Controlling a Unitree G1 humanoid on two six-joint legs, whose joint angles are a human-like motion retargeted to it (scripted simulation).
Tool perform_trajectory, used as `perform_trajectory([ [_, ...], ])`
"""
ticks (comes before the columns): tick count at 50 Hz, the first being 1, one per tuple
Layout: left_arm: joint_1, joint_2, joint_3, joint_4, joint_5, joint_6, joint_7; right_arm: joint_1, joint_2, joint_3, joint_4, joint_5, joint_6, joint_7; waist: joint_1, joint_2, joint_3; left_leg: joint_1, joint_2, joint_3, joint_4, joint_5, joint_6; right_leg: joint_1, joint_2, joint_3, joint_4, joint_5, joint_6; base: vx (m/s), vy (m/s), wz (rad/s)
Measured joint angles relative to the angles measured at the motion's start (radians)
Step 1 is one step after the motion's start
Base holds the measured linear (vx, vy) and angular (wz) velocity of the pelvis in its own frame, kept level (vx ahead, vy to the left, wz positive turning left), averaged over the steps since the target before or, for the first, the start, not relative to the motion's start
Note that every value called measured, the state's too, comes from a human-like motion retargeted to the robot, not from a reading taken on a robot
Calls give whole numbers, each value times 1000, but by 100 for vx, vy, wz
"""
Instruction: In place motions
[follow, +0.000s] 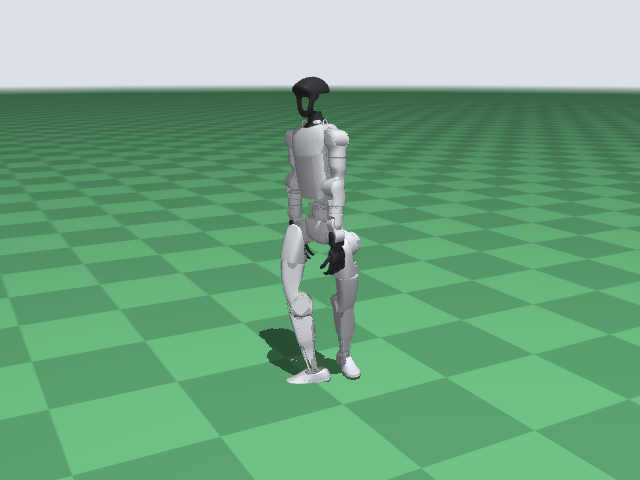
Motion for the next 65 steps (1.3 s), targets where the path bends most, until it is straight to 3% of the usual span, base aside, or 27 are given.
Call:
perform_trajectory([
  [5,28,-14,-20,27,22,5,2,-43,-15,5,-49,-36,9,29,27,2,-4,44,3,-17,76,96,18,5,-6,90,14,-26,-19,3,-15,-84],
  [7,44,-11,-22,36,22,7,6,-59,-7,14,-69,-33,12,41,42,-44,2,61,-6,-25,153,173,61,21,-43,142,15,-25,-16,7,-19,-107],
  [10,75,2,-29,43,7,9,20,-70,12,45,-108,-14,2,53,83,-147,18,60,-18,-82,338,270,193,53,-116,248,12,-20,-13,16,-16,-142],
  [12,92,16,-27,42,-6,11,25,-75,23,80,-141,-18,-5,72,103,-198,35,16,-2,-168,495,281,225,76,-147,300,7,-10,-7,15,-24,-150],
  [16,102,23,-8,35,-31,18,32,-85,34,143,-215,-73,-21,95,149,-216,77,-141,-26,-447,644,285,165,115,-121,391,-38,30,0,5,-13,-167],
  [20,104,17,23,9,-52,12,35,-98,24,218,-244,-115,-38,91,169,-230,119,-175,-15,-462,569,231,204,143,-107,473,-73,64,16,3,-2,-162],
  [23,105,17,30,-9,-42,10,35,-106,15,253,-214,-141,-38,82,198,-224,137,-218,-31,-539,462,212,200,151,-76,547,-96,88,27,4,-2,-178],
  [33,82,17,8,-14,-34,9,31,-74,-30,187,-42,-151,-4,66,222,-185,174,-313,-109,-1002,216,258,68,215,14,691,-159,116,54,11,1,-127],
  [35,83,16,6,-21,-34,6,32,-53,-41,168,-17,-149,2,59,219,-169,174,-288,-109,-1016,151,316,33,235,42,716,-165,112,49,27,8,-91],
  [37,92,14,8,-22,-27,4,30,-35,-57,148,11,-158,9,55,210,-167,162,-250,-115,-984,108,327,72,252,54,747,-166,110,42,37,11,-78],
  [39,101,14,20,-14,-19,3,21,-22,-71,132,37,-177,22,53,178,-149,142,-218,-82,-949,85,317,49,259,74,768,-160,106,35,40,7,-61],
  [43,101,20,48,10,-3,12,17,2,-59,101,52,-147,33,8,123,-135,115,-180,-82,-943,32,333,67,261,92,801,-147,98,20,28,5,-61],
  [51,93,43,39,2,6,11,26,62,-14,55,29,-61,21,43,124,-146,75,-143,-80,-871,27,301,84,267,92,842,-154,102,33,22,-1,-48],
  [65,87,40,39,-2,14,6,16,35,30,88,-68,-86,3,96,104,-139,68,-120,-93,-831,10,276,103,260,86,856,-148,105,43,6,1,-14],
])
